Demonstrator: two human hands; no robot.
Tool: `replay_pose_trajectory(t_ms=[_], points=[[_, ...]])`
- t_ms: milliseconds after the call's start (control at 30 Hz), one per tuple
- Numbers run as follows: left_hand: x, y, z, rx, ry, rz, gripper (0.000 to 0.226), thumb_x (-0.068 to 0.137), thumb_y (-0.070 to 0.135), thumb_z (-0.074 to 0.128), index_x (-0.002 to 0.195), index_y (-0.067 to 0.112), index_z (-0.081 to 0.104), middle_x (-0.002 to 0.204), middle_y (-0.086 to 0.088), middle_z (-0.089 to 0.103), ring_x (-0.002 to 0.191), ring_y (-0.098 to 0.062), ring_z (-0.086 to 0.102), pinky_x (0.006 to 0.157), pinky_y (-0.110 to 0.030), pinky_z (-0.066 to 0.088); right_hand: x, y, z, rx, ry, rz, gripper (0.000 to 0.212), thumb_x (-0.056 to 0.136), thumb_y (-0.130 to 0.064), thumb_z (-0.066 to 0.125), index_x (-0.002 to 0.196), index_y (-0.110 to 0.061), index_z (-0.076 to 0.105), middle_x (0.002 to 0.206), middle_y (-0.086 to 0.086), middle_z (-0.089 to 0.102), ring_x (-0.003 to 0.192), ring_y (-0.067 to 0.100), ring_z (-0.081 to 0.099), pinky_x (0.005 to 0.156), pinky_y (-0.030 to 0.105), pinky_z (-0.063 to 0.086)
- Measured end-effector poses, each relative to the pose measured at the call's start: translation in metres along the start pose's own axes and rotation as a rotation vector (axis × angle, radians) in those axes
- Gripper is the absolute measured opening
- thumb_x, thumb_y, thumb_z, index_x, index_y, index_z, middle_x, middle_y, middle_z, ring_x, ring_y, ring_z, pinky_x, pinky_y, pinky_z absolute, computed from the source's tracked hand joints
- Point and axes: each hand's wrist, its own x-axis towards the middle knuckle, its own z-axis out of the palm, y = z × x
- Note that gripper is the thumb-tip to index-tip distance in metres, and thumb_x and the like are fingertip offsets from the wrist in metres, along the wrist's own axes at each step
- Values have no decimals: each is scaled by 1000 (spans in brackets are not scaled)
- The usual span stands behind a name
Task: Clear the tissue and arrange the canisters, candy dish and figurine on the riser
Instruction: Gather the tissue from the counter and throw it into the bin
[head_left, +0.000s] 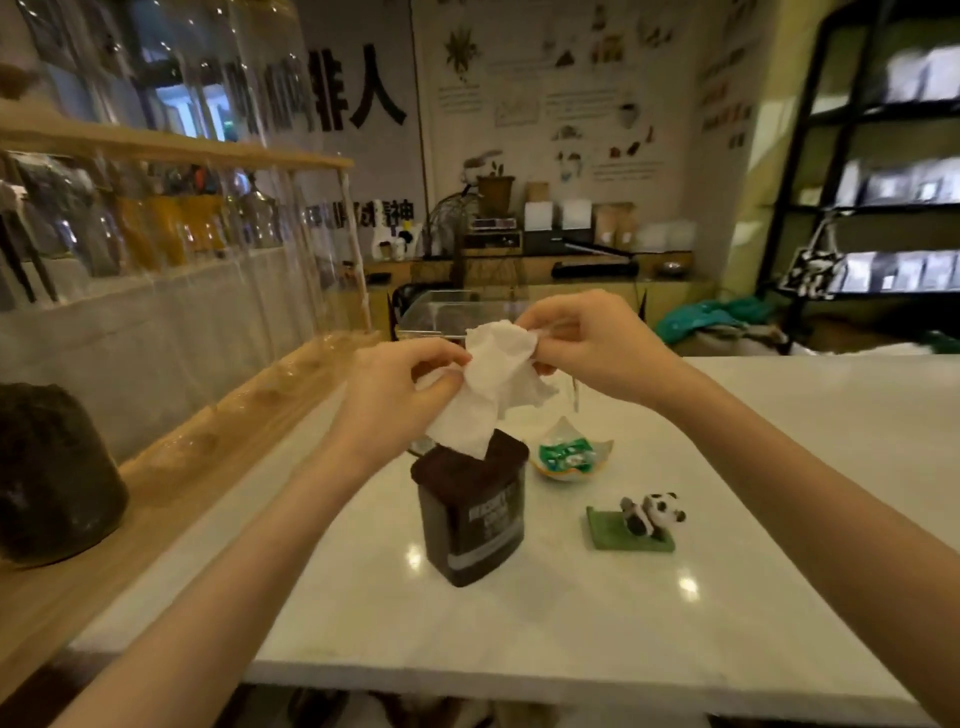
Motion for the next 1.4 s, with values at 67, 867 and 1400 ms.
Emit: replay_pose_trajectory(t_ms=[67, 867, 1400], points=[[-6, 22, 15, -36, -23, 31, 19, 81, 16, 60, 97, 20, 69, 89, 10, 64, 78, 1, 55, 67, -4, 41, -29, 7, -19, -1, 33, 58, 23, 83, -8, 56, 102, -12, 68, 75, -11, 63, 65, 3, 63, 63, 17, 54], [-279, 130, 275, -228, -858, -278, 46, 74, 5, 59, 119, 13, 57, 129, -4, 55, 111, -15, 50, 85, -22, 37, -432, 189, -11, 363, -32, 772, 17, 83, -8, 61, 91, -22, 67, 84, 3, 68, 63, 10, 64, 65, 29, 56], [-512, -74, 550, -75, -1013, -628, 28, 77, 16, 58, 104, 9, 61, 95, -10, 64, 94, -31, 62, 65, -11, 40, -612, 442, 313, 376, 113, 1231, 16, 86, 4, 53, 98, 3, 63, 105, 19, 64, 100, 29, 60, 82, 28, 46]])
